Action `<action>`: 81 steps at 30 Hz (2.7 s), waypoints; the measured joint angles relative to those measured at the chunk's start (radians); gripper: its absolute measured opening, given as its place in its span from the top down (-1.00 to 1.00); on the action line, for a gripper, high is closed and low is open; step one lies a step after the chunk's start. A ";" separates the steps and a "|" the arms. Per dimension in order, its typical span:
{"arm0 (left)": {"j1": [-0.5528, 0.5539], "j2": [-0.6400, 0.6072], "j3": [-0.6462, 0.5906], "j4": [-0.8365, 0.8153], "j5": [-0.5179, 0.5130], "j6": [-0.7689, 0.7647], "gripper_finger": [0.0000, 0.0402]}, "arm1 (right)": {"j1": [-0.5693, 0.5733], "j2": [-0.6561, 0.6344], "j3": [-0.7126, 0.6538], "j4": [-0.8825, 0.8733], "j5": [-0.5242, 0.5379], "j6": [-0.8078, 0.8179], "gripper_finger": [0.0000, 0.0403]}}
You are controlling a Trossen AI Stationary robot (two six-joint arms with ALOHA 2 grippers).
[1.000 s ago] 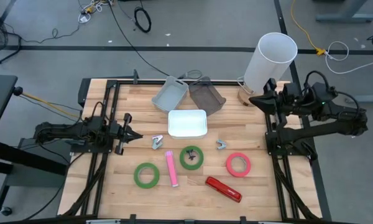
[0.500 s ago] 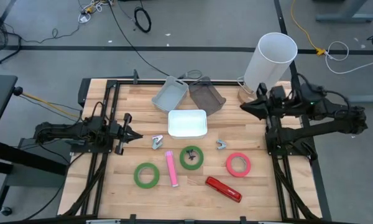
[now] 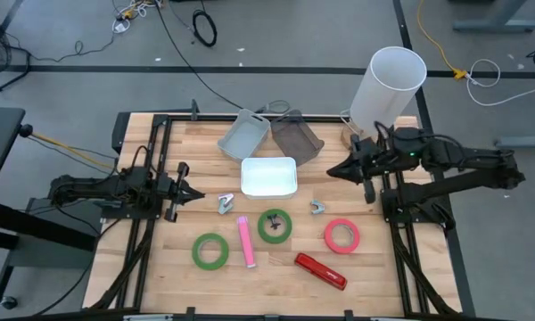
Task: Pick and place Stapler, Stapler remover, tape
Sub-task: Put the pink tape into the white bin
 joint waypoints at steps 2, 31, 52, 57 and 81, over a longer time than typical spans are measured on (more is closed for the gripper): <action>0.000 0.000 0.000 0.000 0.000 0.000 0.96 | 0.000 0.020 0.000 -0.002 -0.002 0.000 0.98; 0.000 0.000 0.000 0.000 0.000 0.000 0.96 | 0.000 0.231 0.000 -0.282 -0.002 -0.053 0.98; 0.000 0.000 0.000 0.000 0.000 0.000 0.96 | 0.023 0.232 -0.012 -0.614 -0.005 -0.123 0.78; 0.000 0.000 0.000 0.000 0.000 0.000 0.96 | 0.057 0.236 -0.056 -0.614 -0.006 -0.140 0.67; 0.000 0.000 0.000 0.000 0.000 0.000 0.96 | 0.160 0.292 -0.255 -0.500 -0.004 -0.075 -0.13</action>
